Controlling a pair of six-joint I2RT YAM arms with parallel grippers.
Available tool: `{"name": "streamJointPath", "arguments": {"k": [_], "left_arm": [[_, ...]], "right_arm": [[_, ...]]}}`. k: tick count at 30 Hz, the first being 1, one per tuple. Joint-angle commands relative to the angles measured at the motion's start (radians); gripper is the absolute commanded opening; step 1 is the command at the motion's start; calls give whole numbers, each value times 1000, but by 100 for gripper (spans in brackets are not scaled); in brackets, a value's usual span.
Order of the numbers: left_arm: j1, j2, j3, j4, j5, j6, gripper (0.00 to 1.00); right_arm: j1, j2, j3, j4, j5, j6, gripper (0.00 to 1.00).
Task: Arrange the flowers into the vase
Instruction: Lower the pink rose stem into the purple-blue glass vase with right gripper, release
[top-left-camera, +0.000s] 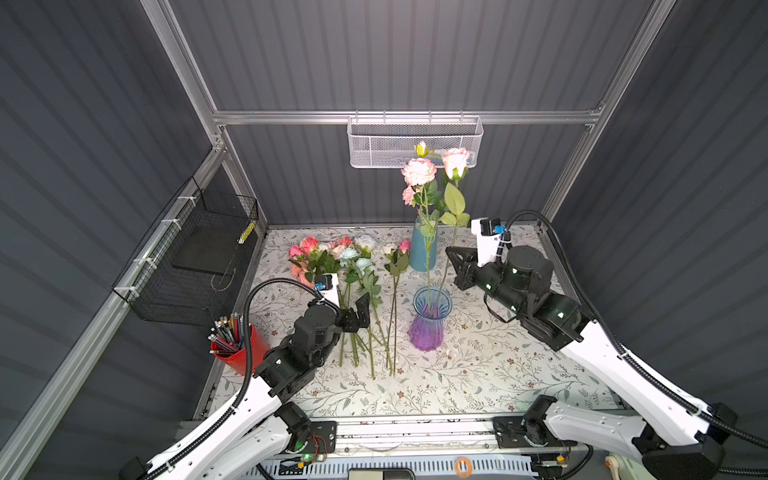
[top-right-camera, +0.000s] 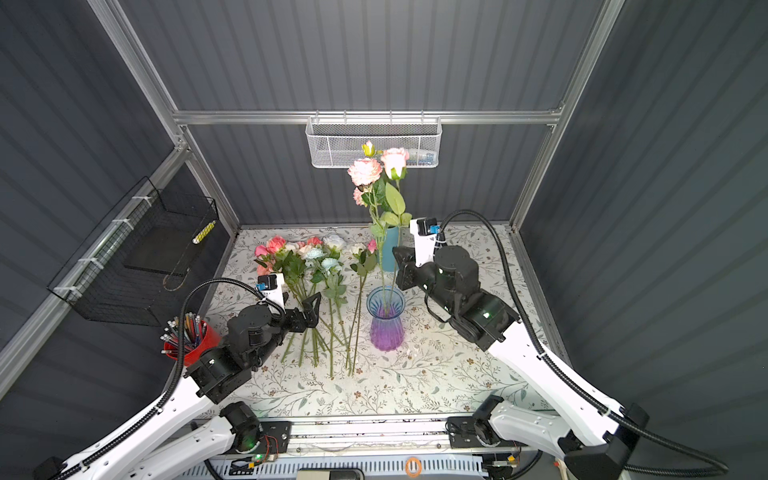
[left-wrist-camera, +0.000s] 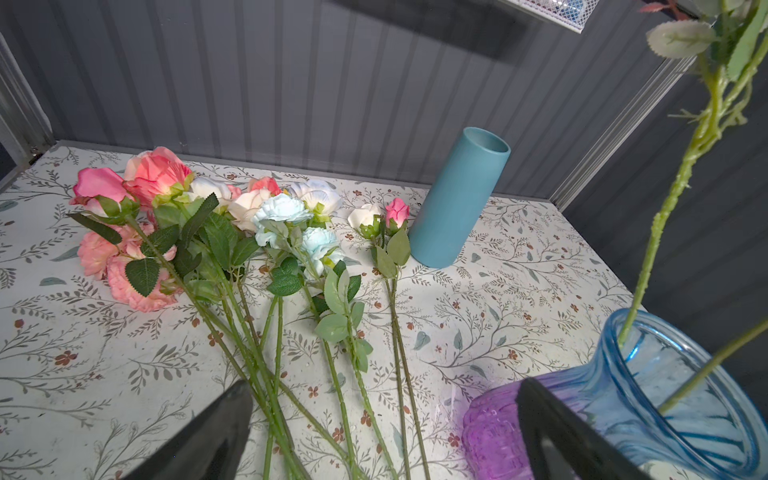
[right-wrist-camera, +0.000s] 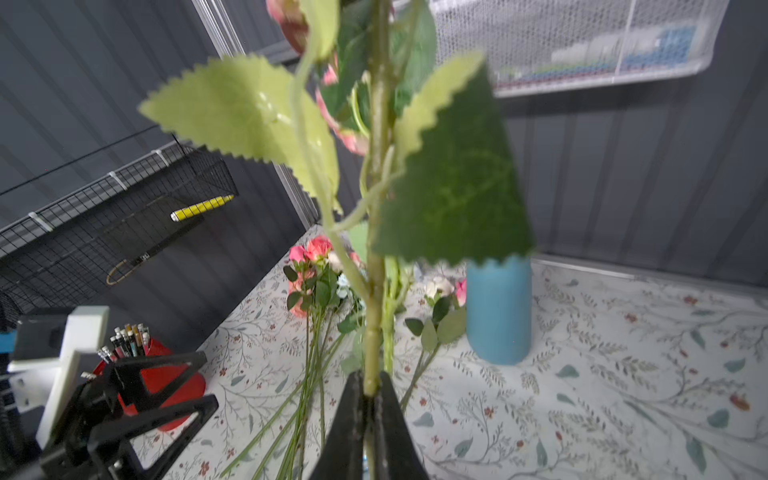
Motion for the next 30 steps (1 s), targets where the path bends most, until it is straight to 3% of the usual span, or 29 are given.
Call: {"name": "streamJointPath", "arguments": {"k": [1, 6, 18, 24, 28, 30], "left_arm": [[-3, 4, -11, 24, -11, -15, 99], [-4, 32, 0, 30, -2, -13, 100], [-4, 120, 14, 64, -1, -44, 99], [9, 349, 143, -113, -88, -118, 98], [87, 529, 229, -166, 59, -136, 87], [148, 632, 281, -189, 193, -149, 71]], "right_arm": [[10, -47, -53, 95, 15, 63, 17], [12, -76, -73, 42, 19, 61, 27], [12, -132, -68, -26, -3, 58, 32], [12, -225, -136, -53, 30, 49, 44], [9, -307, -196, -83, 99, 33, 47], [5, -342, -218, -115, 171, 39, 49]]}}
